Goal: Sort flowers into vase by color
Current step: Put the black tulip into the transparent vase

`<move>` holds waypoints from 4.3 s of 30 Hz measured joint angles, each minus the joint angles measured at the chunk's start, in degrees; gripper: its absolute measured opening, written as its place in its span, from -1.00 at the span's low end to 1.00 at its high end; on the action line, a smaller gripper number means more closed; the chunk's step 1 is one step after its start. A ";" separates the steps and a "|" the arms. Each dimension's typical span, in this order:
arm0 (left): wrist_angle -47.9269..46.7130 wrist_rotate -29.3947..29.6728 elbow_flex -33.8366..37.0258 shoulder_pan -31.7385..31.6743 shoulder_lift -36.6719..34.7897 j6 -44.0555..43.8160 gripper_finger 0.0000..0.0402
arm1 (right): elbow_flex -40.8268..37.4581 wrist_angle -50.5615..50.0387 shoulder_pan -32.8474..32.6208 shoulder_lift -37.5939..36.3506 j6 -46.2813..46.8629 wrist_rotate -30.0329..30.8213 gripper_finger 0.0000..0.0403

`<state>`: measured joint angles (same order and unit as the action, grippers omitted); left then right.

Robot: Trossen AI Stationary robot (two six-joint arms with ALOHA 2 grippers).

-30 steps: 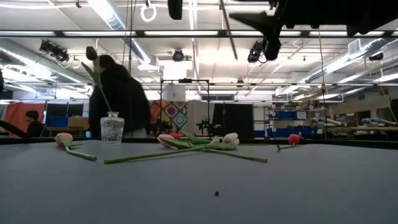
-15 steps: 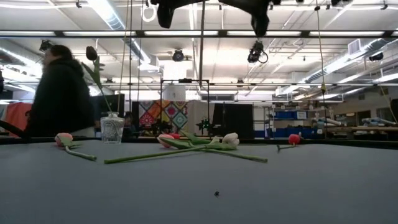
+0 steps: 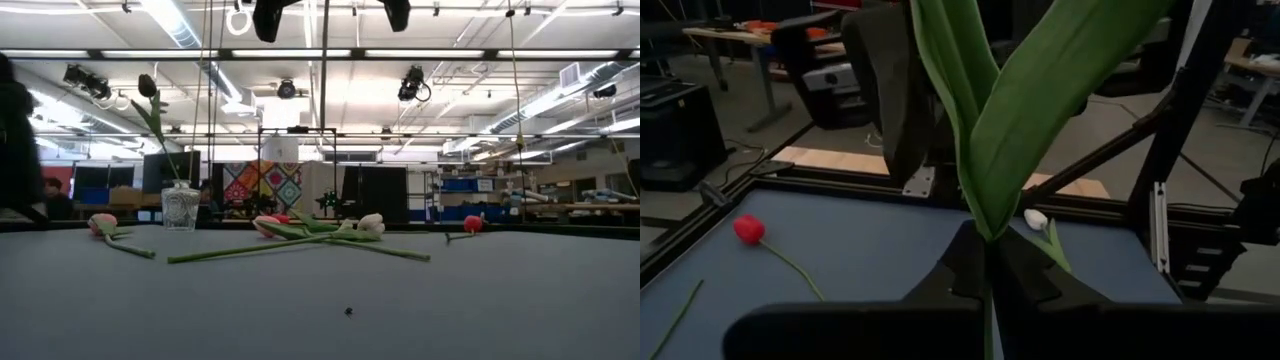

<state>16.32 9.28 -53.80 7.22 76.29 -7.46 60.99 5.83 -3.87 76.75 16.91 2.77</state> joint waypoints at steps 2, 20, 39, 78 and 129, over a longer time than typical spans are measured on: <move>0.14 0.00 0.00 0.02 0.00 0.00 -0.96 | 0.00 -0.03 0.27 0.00 -0.05 -1.30 -0.22; 0.29 -0.46 0.00 0.59 0.19 -2.45 -0.94 | 3.26 2.98 0.69 5.66 -0.03 -8.17 -0.83; 1.05 0.07 -0.09 -0.41 0.15 -2.21 -0.40 | 9.28 -2.94 2.19 4.92 -3.58 -7.10 -0.92; -9.13 -27.68 17.58 -53.13 -32.79 11.84 -0.98 | 9.38 -6.74 2.91 2.54 8.69 21.52 0.00; -11.30 -17.81 25.33 -69.79 -31.67 7.84 -0.65 | 9.31 -8.61 25.06 4.72 4.02 -5.88 0.05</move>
<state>5.02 -8.53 -28.47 -62.57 44.62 0.37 70.30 -2.78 21.19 81.47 20.93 -3.11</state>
